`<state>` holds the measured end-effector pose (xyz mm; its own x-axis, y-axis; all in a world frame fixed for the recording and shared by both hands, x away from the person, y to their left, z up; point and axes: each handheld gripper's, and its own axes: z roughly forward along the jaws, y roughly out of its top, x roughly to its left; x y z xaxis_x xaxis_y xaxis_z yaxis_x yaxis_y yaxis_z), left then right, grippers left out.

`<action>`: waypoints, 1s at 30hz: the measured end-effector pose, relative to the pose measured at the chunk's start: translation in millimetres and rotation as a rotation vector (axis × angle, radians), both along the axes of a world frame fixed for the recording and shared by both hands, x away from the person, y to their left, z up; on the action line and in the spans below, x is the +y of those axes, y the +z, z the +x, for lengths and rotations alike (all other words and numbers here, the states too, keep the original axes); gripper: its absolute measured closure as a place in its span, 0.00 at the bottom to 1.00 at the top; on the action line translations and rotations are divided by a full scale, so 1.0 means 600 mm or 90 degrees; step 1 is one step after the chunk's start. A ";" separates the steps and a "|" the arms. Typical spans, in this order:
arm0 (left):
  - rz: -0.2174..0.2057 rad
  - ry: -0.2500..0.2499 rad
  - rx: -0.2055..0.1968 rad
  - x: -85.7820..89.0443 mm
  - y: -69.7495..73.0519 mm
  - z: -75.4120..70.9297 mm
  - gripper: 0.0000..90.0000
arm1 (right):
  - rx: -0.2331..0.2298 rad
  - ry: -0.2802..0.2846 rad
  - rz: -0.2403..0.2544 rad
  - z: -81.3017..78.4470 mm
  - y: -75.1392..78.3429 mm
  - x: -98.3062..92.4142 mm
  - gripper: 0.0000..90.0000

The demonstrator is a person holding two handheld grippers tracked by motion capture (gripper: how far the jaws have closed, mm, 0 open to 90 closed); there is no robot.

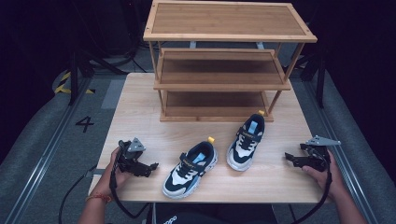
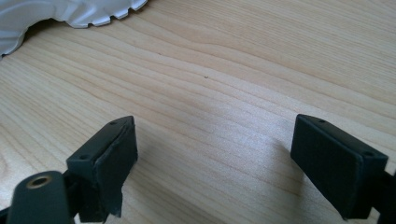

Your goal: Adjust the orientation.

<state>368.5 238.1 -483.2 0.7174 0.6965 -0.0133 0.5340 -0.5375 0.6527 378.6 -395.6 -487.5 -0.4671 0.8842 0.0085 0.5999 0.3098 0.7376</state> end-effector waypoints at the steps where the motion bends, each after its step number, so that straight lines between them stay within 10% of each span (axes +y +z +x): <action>1: 0.000 -0.001 0.000 0.000 0.000 0.000 0.01 | 0.000 0.000 0.000 0.000 0.000 0.000 0.17; 12: 0.016 -0.014 0.011 0.000 0.021 -0.017 0.23 | 0.000 0.002 -0.001 0.001 0.000 0.000 0.17; 14: -0.024 -0.032 0.020 0.001 0.034 -0.034 0.18 | 0.000 0.003 -0.001 0.002 0.000 0.000 0.17; 30: -0.002 -0.109 0.004 -0.076 0.078 -0.183 0.18 | -0.001 0.002 -0.002 0.002 0.000 0.000 0.17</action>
